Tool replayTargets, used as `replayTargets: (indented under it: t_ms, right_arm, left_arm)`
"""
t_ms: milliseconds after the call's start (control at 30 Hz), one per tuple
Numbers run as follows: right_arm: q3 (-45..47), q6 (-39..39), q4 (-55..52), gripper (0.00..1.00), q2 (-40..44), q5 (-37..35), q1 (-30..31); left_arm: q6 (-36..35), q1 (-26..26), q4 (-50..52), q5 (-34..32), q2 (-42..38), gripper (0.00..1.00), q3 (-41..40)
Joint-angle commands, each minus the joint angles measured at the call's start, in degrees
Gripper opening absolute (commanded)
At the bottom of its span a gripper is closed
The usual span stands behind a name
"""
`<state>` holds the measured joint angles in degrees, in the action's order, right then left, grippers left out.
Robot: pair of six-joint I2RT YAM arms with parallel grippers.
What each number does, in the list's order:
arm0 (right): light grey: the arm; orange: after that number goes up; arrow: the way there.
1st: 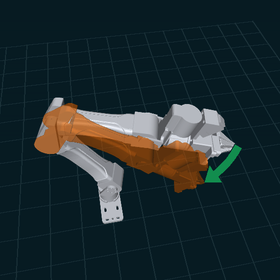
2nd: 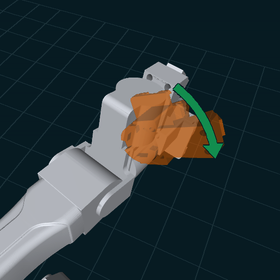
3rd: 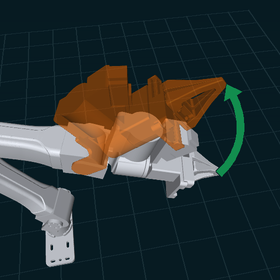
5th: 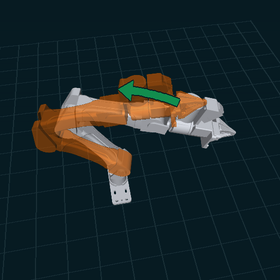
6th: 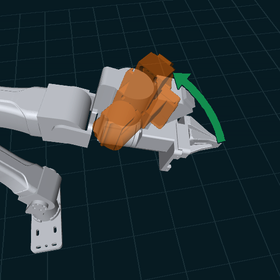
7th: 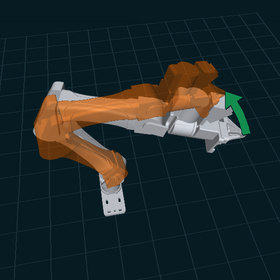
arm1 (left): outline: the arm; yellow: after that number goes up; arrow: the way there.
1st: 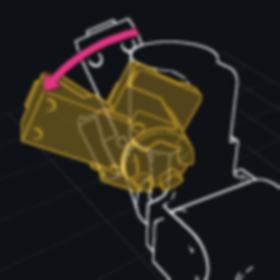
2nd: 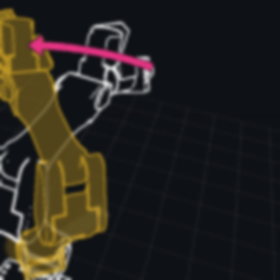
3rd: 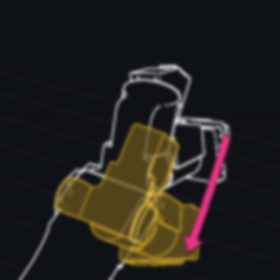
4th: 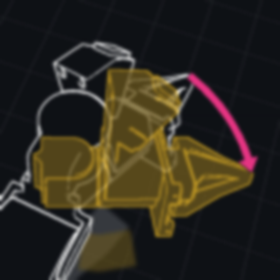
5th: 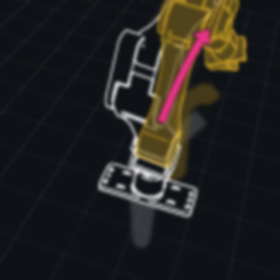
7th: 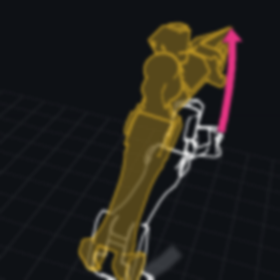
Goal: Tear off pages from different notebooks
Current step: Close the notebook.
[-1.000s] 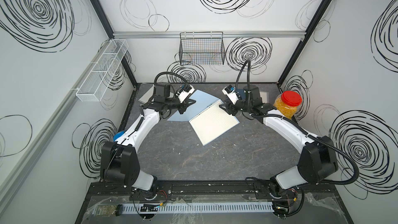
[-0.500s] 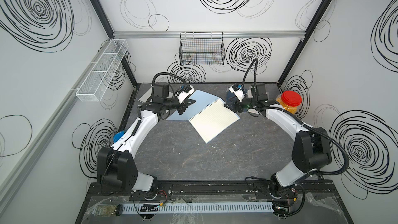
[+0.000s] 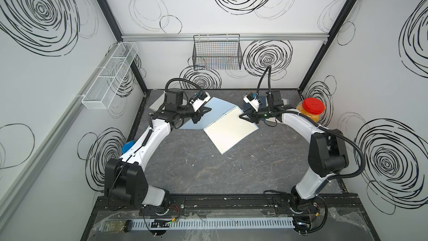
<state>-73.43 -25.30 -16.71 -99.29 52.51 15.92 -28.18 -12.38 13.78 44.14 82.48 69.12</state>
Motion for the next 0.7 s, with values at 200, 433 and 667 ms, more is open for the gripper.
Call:
replayTargets:
  t_ms: [200,433,667]
  right_arm:
    - [1.2,5.9,2.0,0.03,0.2,1.2,1.6]
    - [0.3,6.4,1.7,0.0,-0.1,0.9,1.6]
    - [-1.4,6.1,1.0,0.0,-1.3,1.5,1.7]
  left_arm:
    - [-0.1,-3.4,-0.8,-1.5,-2.9,0.0,2.5]
    - [-0.6,-5.3,0.7,-2.1,-3.5,0.1,2.9]
    - [-0.9,-8.9,2.7,-3.0,-4.6,0.5,2.7]
